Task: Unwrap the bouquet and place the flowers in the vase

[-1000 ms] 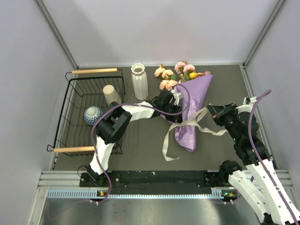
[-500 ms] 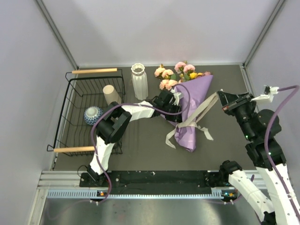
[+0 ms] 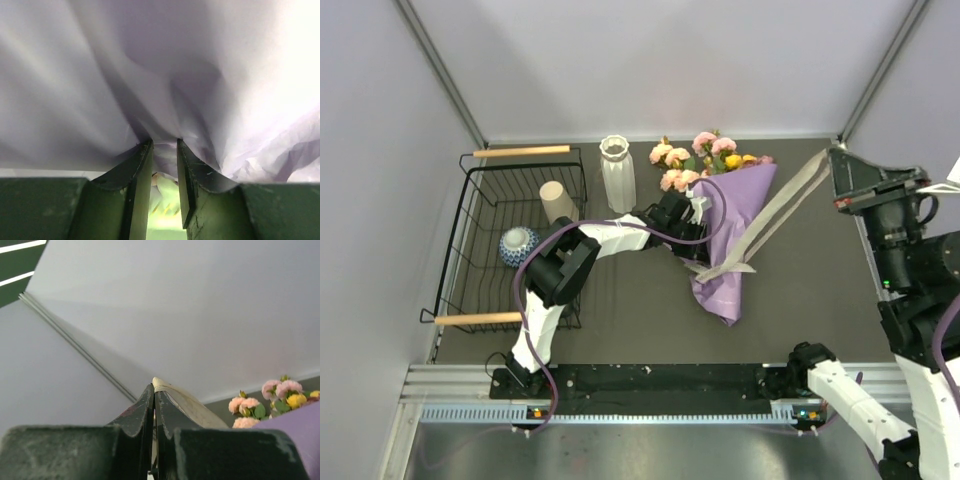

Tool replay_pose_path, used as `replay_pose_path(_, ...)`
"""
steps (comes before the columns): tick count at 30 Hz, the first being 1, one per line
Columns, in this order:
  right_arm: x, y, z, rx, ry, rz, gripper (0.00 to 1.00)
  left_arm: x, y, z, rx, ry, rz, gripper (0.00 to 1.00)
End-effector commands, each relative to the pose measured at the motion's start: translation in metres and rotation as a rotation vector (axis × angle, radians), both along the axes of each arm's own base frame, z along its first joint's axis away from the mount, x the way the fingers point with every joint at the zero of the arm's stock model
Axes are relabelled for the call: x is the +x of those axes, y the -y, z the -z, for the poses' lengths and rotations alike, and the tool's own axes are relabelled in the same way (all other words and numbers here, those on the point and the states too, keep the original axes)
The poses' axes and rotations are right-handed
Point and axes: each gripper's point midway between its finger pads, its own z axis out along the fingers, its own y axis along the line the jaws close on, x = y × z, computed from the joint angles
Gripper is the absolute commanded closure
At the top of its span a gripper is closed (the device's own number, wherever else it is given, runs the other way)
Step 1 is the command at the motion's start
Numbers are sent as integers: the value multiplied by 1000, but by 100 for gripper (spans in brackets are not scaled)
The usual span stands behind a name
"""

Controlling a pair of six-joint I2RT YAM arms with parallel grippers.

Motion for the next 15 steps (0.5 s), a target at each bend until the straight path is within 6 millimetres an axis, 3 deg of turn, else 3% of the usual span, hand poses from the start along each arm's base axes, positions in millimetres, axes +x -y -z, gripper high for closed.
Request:
replay_pose_path(1,-22,11,-62,-20,168,37,100,16,-3,-14,5,58,-22,67)
replay_pose_path(9,-36,-6,-121,2,302,-65,100,18,-2,-22,-4,75,-23,67)
replay_pose_path(15,-40,-46,-162,32,401,-302,100,17,-2,-34,-29,90,-30,66)
